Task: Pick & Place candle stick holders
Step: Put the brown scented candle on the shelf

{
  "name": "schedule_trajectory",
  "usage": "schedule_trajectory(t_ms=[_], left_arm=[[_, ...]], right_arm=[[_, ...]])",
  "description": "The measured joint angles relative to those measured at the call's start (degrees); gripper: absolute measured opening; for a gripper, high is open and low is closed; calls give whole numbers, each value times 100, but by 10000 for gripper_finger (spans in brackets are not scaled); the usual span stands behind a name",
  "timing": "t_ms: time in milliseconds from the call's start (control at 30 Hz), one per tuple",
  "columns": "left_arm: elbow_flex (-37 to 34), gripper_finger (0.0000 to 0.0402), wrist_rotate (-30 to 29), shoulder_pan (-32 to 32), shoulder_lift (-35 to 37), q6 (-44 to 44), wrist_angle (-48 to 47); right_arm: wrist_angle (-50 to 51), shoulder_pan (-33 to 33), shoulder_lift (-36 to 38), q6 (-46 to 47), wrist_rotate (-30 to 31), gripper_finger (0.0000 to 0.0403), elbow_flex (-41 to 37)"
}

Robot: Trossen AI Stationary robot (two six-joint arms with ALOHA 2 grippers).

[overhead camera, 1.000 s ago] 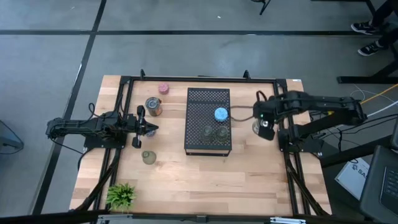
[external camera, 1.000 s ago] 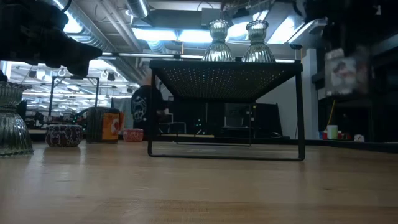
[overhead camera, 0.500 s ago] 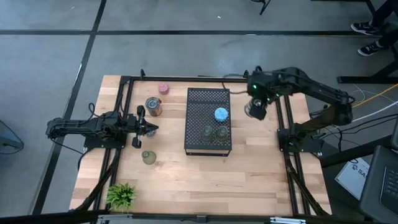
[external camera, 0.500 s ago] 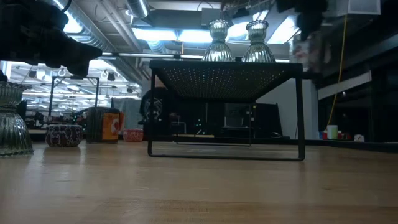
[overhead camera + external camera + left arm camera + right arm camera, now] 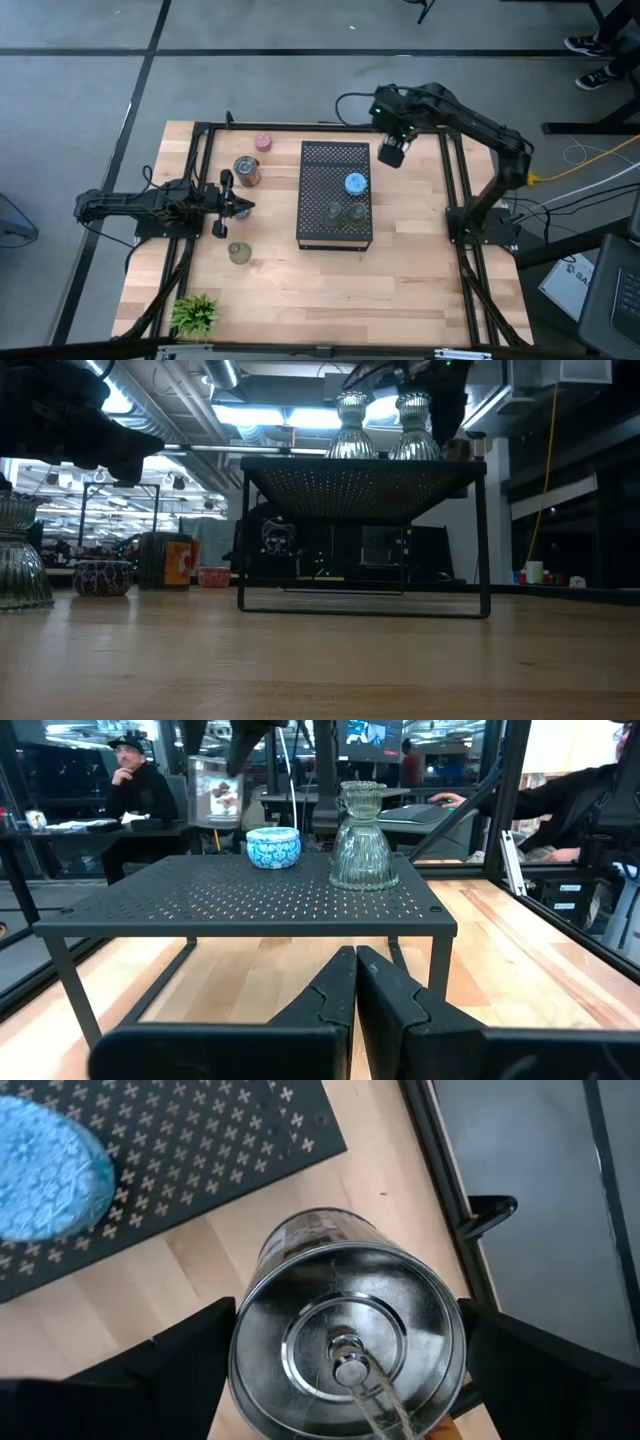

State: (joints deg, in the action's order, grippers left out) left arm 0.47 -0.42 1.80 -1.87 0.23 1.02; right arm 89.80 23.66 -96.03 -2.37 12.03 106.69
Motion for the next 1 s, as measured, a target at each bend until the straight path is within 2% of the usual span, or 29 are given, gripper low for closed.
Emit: schedule_trajectory(t_ms=[333, 1000], left_arm=[[2, 6, 1, 2, 0, -2, 0], [0, 6, 1, 0, 0, -2, 0]], right_arm=[[-112, 135, -523, -414, -4, 352, 433], [-643, 7, -571, -1098, -83, 352, 560]])
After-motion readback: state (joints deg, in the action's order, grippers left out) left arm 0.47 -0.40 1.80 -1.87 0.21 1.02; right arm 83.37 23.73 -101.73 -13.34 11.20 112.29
